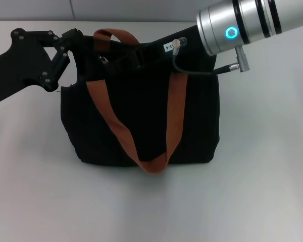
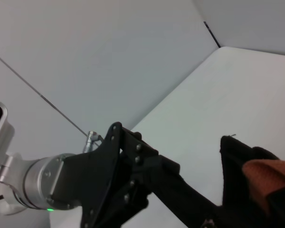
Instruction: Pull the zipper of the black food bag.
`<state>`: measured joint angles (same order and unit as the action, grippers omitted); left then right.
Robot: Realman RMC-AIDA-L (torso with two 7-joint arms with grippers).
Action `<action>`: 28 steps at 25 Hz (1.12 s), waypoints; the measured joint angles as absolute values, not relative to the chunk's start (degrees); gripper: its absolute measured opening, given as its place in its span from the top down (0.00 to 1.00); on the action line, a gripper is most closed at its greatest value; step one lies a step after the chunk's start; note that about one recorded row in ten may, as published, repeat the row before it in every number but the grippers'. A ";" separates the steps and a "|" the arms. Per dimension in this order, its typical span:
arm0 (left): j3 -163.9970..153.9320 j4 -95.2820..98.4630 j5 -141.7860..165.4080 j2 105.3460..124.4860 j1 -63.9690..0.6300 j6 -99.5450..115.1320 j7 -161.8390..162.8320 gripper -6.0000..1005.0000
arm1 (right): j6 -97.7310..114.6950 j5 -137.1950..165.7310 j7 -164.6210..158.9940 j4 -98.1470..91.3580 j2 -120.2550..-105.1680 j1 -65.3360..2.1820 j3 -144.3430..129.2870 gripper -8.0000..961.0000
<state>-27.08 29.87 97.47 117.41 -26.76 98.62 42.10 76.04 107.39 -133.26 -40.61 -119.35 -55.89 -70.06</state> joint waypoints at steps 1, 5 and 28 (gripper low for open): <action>-27.07 29.88 97.47 117.41 -26.74 98.63 42.10 0.90 | 76.04 107.88 -133.70 -40.97 -119.36 -55.87 -70.06 0.99; -27.07 29.88 97.09 117.42 -26.60 98.64 42.10 0.90 | 76.02 109.68 -135.84 -43.00 -119.41 -55.61 -70.69 0.99; -26.28 29.79 95.38 117.36 -25.83 98.19 42.10 0.88 | 79.58 124.10 -150.70 -64.14 -119.48 -47.36 -71.16 0.99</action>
